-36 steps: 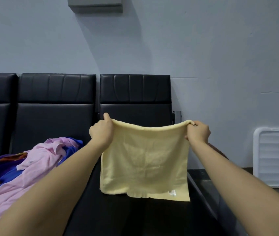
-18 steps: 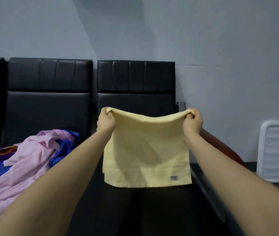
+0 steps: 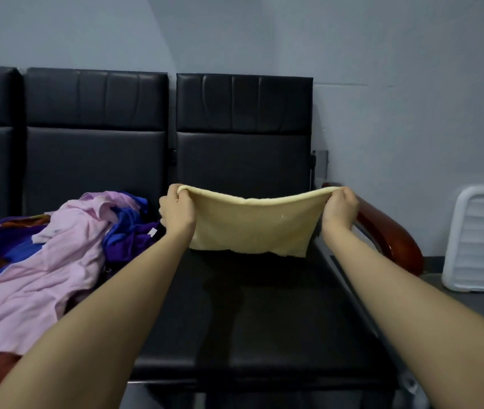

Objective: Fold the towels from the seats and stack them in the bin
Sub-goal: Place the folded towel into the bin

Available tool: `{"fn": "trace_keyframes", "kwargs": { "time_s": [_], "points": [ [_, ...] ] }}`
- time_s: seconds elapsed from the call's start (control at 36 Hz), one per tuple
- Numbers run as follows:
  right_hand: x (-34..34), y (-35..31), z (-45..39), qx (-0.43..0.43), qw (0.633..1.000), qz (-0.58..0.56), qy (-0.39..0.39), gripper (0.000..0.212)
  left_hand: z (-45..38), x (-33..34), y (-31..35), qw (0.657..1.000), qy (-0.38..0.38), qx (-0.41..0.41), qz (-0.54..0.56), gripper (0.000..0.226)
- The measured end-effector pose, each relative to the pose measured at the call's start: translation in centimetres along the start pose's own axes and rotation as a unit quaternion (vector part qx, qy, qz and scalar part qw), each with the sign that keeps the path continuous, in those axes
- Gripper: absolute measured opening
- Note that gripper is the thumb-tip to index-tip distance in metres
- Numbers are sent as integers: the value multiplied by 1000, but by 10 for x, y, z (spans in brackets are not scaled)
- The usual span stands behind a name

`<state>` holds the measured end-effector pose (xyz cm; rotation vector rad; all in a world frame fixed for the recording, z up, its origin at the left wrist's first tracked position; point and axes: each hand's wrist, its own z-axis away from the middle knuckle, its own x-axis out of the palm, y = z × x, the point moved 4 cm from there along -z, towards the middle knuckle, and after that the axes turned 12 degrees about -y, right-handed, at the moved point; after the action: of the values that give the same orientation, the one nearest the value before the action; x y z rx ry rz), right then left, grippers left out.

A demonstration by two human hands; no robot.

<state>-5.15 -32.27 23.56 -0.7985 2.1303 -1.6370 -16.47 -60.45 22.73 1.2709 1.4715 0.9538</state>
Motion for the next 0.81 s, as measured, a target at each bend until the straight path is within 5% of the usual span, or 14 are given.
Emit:
{"fn": "trace_keyframes", "kwargs": {
  "time_s": [0.17,0.47,0.81],
  "points": [
    [-14,23,22,38,996,83,15,32,25,-8,-21,993,38,-47,-101,36],
    [-2,83,19,122,972,186,-71,26,14,8,-77,961,-85,-93,-247,30],
    [19,150,3,190,889,397,-128,35,-12,26,-141,928,-98,-170,-318,26]
  ]
}}
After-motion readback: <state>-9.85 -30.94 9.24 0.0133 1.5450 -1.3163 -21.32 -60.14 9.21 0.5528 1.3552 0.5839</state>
